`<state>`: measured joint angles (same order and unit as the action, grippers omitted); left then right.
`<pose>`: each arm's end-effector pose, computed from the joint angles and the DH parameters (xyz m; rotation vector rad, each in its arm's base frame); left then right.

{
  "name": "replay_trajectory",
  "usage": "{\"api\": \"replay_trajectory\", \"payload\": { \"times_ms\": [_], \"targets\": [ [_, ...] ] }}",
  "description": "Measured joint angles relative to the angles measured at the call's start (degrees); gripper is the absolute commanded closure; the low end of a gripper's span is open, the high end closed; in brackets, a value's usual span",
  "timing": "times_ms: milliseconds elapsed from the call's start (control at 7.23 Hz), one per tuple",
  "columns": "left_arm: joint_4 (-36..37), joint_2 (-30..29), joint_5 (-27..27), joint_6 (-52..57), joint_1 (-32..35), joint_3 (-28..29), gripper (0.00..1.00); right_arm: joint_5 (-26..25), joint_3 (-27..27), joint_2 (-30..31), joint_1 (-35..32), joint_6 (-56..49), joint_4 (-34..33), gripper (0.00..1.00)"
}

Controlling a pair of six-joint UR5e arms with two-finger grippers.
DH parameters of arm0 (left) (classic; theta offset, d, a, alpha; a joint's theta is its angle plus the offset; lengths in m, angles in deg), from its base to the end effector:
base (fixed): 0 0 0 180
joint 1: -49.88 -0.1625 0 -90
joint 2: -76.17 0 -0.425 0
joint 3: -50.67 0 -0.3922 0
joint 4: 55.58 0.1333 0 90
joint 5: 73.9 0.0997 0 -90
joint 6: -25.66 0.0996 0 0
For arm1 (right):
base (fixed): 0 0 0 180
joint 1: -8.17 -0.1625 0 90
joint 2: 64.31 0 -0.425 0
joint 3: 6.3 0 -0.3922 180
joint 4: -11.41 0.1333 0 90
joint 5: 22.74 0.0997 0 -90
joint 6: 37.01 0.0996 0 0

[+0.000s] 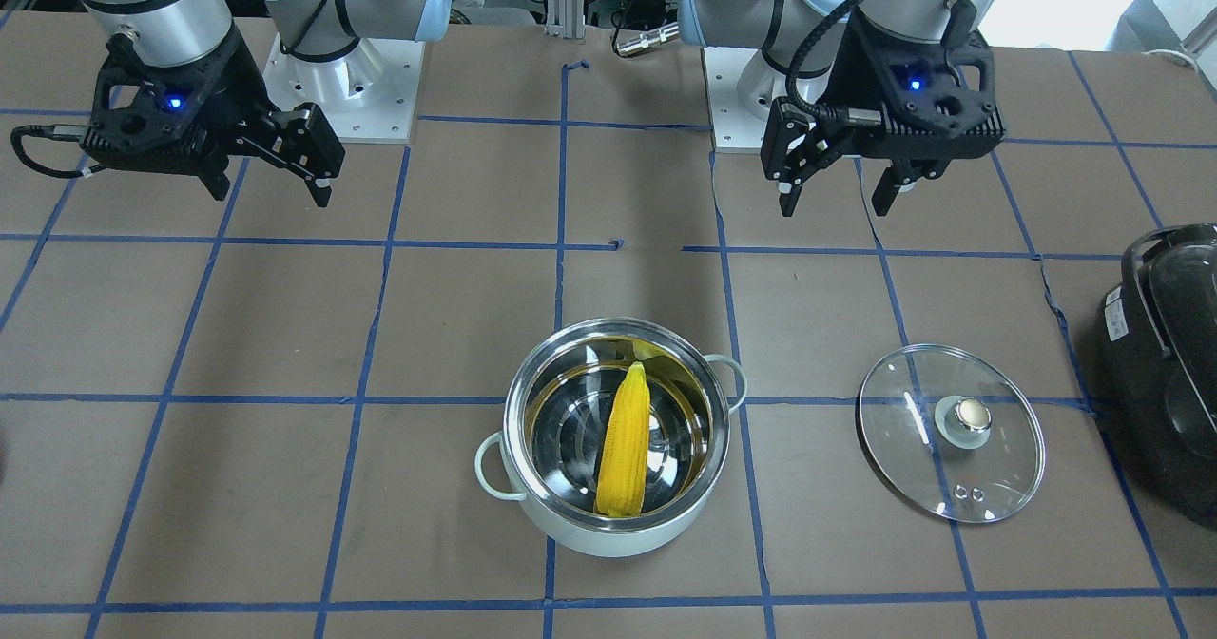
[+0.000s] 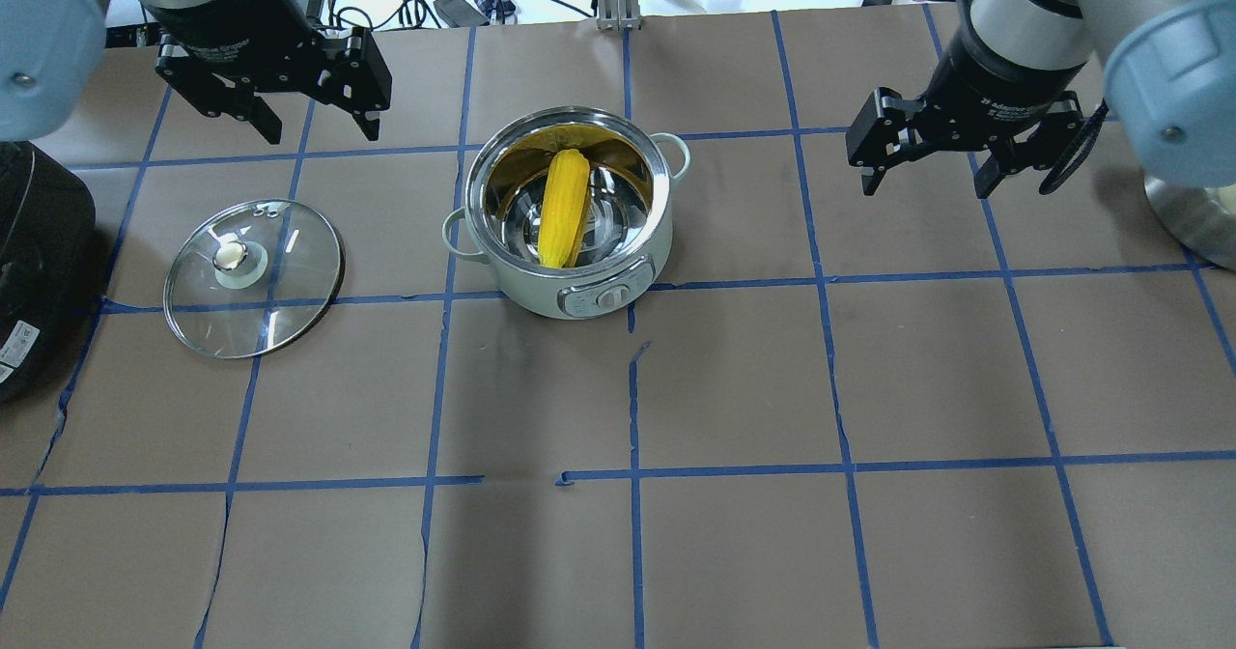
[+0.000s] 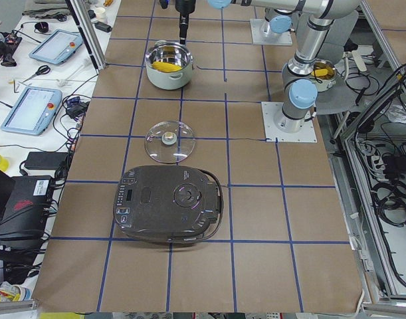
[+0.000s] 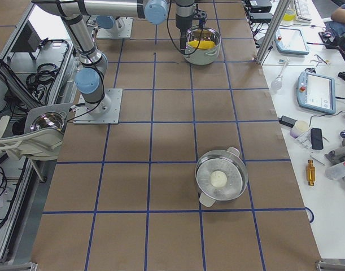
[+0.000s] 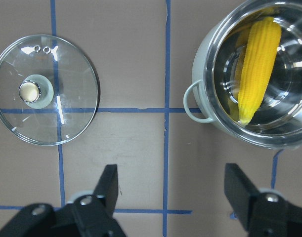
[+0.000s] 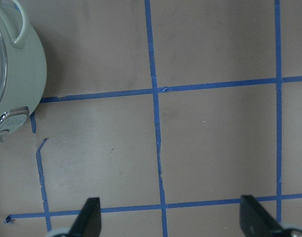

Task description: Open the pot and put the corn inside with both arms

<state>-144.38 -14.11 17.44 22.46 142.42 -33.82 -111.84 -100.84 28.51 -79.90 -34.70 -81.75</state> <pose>-0.1531 -0.4966 0.5355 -0.0200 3.1188 -0.1768 0.1188 -0.4776 0.4782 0.1153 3.1234 -0.0392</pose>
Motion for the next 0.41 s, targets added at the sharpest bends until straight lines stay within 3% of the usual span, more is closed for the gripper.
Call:
{"api": "replay_trajectory", "payload": {
  "times_ms": [415],
  "targets": [
    [-2.76, 1.98, -2.20, -0.42, 0.07, -0.50, 0.00, -0.21, -0.09, -0.07, 0.00, -0.10, -0.02, 0.00]
  ]
}}
